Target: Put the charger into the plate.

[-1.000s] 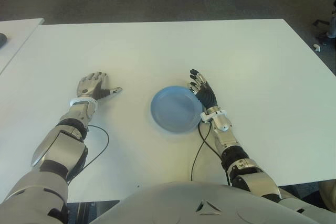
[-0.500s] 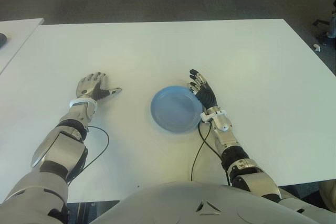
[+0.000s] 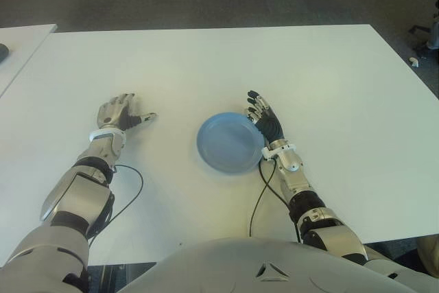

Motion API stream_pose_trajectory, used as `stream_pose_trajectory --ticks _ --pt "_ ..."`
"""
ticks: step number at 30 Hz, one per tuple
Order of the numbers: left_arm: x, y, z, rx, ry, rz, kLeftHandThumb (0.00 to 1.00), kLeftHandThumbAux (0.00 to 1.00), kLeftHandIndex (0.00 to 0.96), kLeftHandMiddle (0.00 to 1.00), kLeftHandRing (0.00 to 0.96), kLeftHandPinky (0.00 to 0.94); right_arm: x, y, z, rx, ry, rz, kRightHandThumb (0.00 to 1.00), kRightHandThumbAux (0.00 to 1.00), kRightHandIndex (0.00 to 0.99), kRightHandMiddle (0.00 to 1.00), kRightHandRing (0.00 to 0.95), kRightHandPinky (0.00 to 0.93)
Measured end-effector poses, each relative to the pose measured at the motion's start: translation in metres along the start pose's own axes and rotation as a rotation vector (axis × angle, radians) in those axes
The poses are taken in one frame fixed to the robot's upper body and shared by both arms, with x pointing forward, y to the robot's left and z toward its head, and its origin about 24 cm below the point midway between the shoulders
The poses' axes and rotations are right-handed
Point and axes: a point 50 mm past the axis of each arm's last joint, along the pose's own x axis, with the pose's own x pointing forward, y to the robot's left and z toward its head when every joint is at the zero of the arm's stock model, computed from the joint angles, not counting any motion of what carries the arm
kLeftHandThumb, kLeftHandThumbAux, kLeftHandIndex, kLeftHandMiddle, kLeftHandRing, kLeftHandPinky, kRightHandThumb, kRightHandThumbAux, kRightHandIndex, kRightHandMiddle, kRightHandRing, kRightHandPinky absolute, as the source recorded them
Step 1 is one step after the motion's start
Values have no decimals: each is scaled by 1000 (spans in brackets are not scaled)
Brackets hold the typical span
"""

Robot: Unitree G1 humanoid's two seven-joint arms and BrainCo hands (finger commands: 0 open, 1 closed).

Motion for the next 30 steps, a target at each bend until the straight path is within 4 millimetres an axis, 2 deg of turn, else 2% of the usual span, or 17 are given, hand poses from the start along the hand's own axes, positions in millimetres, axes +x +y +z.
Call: stream_pose_trajectory --ticks 3,6,9,15,30 --pt "-2 0 0 -3 4 44 490 266 465 691 717 819 0 0 0 0 0 0 116 599 14 62 65 98" --pt "-3 0 0 0 7 93 488 290 583 771 780 868 0 0 0 0 0 0 114 598 15 63 67 104" --pt "-5 0 1 -1 7 136 485 320 664 805 807 878 0 0 0 0 -1 -1 110 599 16 64 71 111" --pt "-8 -1 4 -18 -10 189 500 395 751 833 827 866 0 0 0 0 -2 -1 100 599 18 62 70 103" --pt "-18 -6 10 -183 -107 220 485 452 793 850 853 874 -1 0 0 -1 -3 4 91 591 18 42 44 78"
